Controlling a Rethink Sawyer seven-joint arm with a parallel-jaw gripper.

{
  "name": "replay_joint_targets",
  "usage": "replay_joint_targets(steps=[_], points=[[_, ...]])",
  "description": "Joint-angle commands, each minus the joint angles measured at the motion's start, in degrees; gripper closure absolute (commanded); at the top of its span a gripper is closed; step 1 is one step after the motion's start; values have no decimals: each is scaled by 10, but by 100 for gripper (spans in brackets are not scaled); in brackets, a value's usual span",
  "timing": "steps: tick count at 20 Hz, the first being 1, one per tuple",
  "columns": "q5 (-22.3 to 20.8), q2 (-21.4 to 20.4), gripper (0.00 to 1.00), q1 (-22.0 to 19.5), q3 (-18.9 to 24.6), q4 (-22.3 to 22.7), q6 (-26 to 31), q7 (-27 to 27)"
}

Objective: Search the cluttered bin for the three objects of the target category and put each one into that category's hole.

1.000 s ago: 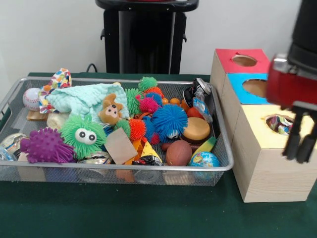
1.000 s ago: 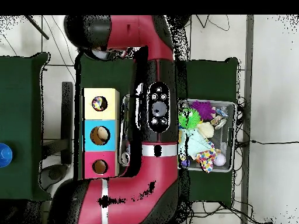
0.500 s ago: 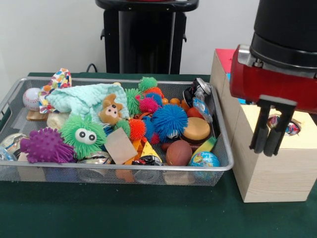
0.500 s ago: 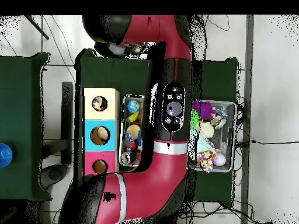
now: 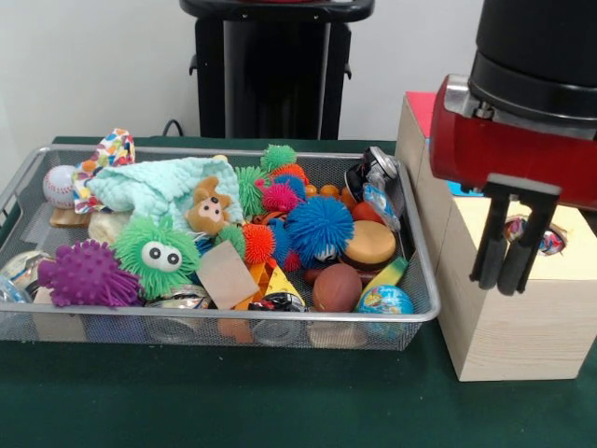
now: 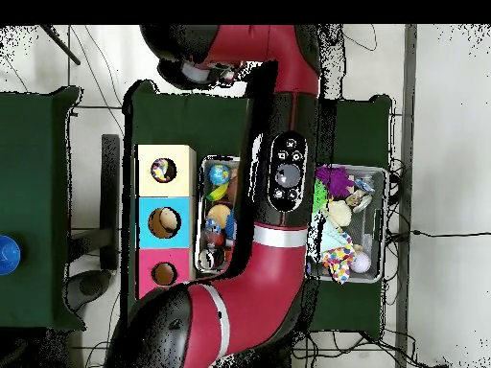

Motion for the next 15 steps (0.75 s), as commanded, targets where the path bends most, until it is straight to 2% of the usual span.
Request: replay_joint_targets(steps=[1, 7, 15], points=[[-160, -10, 100, -48, 207, 32, 76, -183], [-255, -4, 100, -73, 312, 36, 87, -203], [-347, 0, 100, -94, 411, 39, 93, -220]])
